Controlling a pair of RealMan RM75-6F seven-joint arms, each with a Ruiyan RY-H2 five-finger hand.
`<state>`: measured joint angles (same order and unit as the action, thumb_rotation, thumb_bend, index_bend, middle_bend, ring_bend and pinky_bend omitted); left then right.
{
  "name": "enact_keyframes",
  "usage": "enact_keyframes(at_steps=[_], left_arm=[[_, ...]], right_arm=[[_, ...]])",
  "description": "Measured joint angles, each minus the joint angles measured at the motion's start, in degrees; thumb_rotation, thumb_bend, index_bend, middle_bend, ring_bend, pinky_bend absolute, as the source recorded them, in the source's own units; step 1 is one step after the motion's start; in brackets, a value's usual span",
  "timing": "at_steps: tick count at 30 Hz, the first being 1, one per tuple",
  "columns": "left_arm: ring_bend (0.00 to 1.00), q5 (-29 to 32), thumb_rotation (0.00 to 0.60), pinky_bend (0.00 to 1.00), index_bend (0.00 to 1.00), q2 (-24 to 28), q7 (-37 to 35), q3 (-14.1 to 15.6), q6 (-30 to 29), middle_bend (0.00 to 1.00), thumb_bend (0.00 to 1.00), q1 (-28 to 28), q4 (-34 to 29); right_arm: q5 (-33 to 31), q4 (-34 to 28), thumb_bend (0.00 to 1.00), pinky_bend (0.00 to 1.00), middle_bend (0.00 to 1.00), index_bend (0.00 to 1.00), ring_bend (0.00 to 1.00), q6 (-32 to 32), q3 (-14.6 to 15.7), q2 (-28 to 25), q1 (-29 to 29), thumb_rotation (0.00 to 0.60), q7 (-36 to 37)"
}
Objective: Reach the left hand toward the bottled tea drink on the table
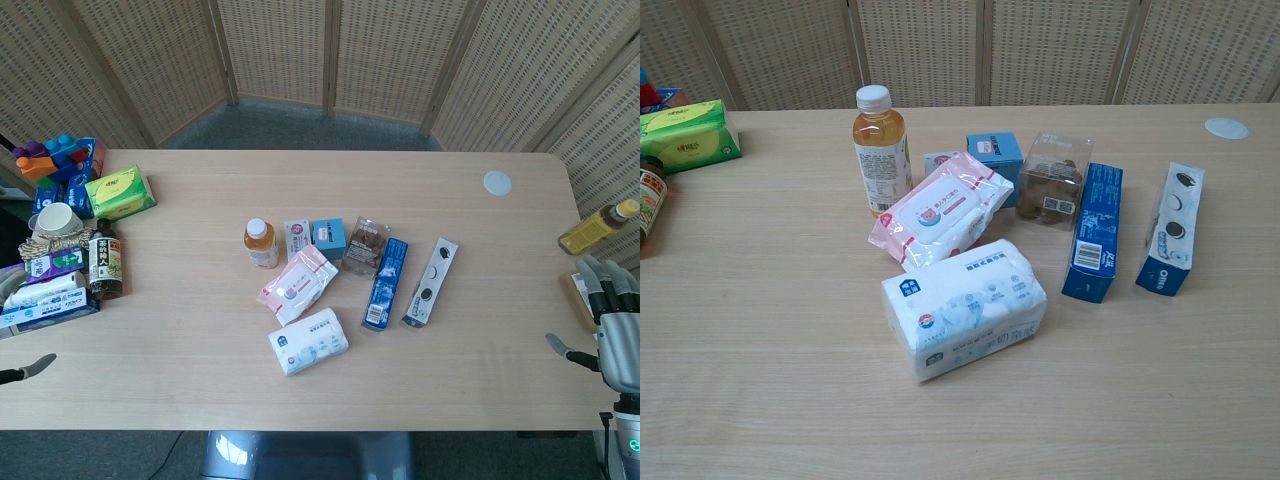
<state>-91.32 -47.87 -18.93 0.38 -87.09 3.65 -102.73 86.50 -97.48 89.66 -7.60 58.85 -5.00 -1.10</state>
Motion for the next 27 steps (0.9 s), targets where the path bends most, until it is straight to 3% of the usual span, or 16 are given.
enact_keyframes(at_steps=[7,12,16,22,27], left_arm=[[0.00,-0.3,0.600,0.00,0.00,-1.1,-0.1,0.1,1.0,0.00,0.00,0.6,0.1],[0.00,-0.8,0.600,0.00,0.00,-4.2,-6.1,0.2,2.4,0.00,0.00,1.7,2.4],[0.00,-0.6,0.600,0.00,0.00,-11.4,-11.1,-1.0,3.1,0.00,0.00,3.2,7.7],[0.00,3.3,0.600,0.00,0.00,-23.4,-12.3,-4.9,7.2,0.00,0.00,7.6,16.0],[0.00,8.9,0.600,0.00,0.00,-27.2,-11.6,-8.3,14.4,0.00,0.00,12.5,17.6]], right_arm=[[0.0,0.2,0.00,0.00,0.00,0.00,0.00,0.1,0.0,-0.5,0.2,0.600,1.6],[0.3,-0.2,0.00,0.00,0.00,0.00,0.00,0.6,0.0,-1.1,0.5,0.600,3.1],[0.3,-0.4,0.00,0.00,0.00,0.00,0.00,0.2,0.1,-1.2,0.4,0.600,3.2],[0.5,-0.5,0.00,0.00,0.00,0.00,0.00,0.2,0.3,-1.3,0.5,0.600,3.5],[0.3,-0.4,0.00,0.00,0.00,0.00,0.00,0.1,0.2,-1.5,0.5,0.600,4.4]])
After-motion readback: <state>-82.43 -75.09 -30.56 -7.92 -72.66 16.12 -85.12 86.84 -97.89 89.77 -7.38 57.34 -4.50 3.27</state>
